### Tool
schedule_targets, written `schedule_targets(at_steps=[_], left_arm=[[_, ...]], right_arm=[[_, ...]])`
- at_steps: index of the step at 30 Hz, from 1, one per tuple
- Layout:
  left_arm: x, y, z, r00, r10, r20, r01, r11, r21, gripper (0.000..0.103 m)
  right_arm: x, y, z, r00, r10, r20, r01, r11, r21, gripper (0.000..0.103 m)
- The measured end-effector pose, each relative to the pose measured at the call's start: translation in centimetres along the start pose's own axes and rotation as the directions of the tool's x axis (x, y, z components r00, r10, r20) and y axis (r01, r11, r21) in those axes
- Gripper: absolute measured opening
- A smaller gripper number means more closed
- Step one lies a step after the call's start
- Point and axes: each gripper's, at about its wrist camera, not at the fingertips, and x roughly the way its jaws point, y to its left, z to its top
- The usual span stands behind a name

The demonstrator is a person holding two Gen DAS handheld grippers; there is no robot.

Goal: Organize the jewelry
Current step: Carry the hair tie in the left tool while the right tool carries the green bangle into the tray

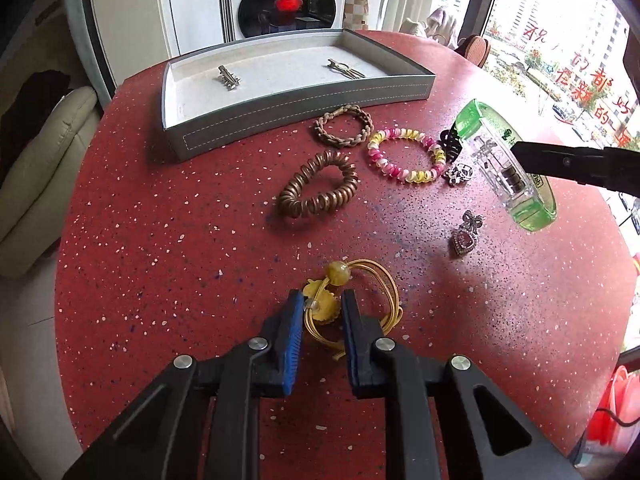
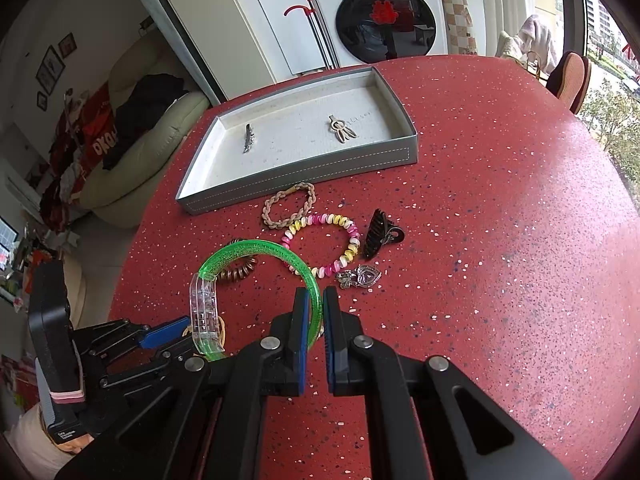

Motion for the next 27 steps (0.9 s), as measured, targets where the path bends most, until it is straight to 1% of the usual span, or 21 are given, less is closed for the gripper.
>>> schedule_targets(at_steps=[2,4,8,12,14,17,21,22,23,24,27], left_arm=[[-0.3,0.5,-0.1,1.0,-0.024,0.011,0.024,0.999,-0.027,0.037],[-0.6,1.2,-0.1,0.999,-0.029,0.028,0.03,0.999,-0.038,0.037],[-2.0,1.2,-0.1,0.997,-0.039,0.072,0.042,0.998,-0.047,0.037],[-3.4,1.3,1.4,0.992,-0.042,0.117,0.048,0.998,-0.046,0.037],[-4.5,0.7,3.2,0.989,-0.047,0.139,0.054,0.997,-0.053,0.037],[-5.9,1.1,5.3,0.984,-0.045,0.173,0.057,0.997,-0.061,0.037],[-7.6,2.4,8.0,0.975,-0.041,0.217,0.057,0.996,-0.066,0.037],[-8.8,3.0,8.2,0.973,-0.041,0.227,0.059,0.996,-0.073,0.037],[-8.7,3.5,9.0,0.971,-0.041,0.235,0.063,0.994,-0.086,0.037],[-9.1,3.7,10.6,0.97,-0.046,0.238,0.072,0.992,-0.101,0.037],[-8.8,4.9,13.0,0.969,-0.047,0.244,0.084,0.987,-0.141,0.037]], right_arm=[[-0.1,0.1,0.1,1.0,0.001,0.003,-0.001,1.0,0.0,0.007],[-0.2,0.1,0.2,1.0,0.0,0.007,0.0,1.0,-0.002,0.007],[-0.2,0.2,0.8,1.0,-0.002,0.011,0.002,1.0,-0.005,0.008],[-0.2,0.3,1.8,1.0,-0.002,0.016,0.002,1.0,-0.006,0.007],[-0.2,0.3,2.5,1.0,-0.006,0.021,0.006,1.0,-0.01,0.007],[0.0,0.4,3.7,1.0,-0.008,0.03,0.009,1.0,-0.012,0.007],[0.5,0.4,6.0,0.999,-0.018,0.035,0.018,1.0,-0.016,0.008],[0.7,0.3,6.6,0.999,-0.02,0.036,0.021,1.0,-0.014,0.007],[1.0,0.3,7.3,0.999,-0.022,0.036,0.022,1.0,-0.009,0.008],[1.4,0.2,7.9,0.999,-0.019,0.034,0.019,1.0,-0.002,0.007],[2.7,0.1,9.9,0.999,-0.022,0.029,0.022,1.0,0.009,0.007]])
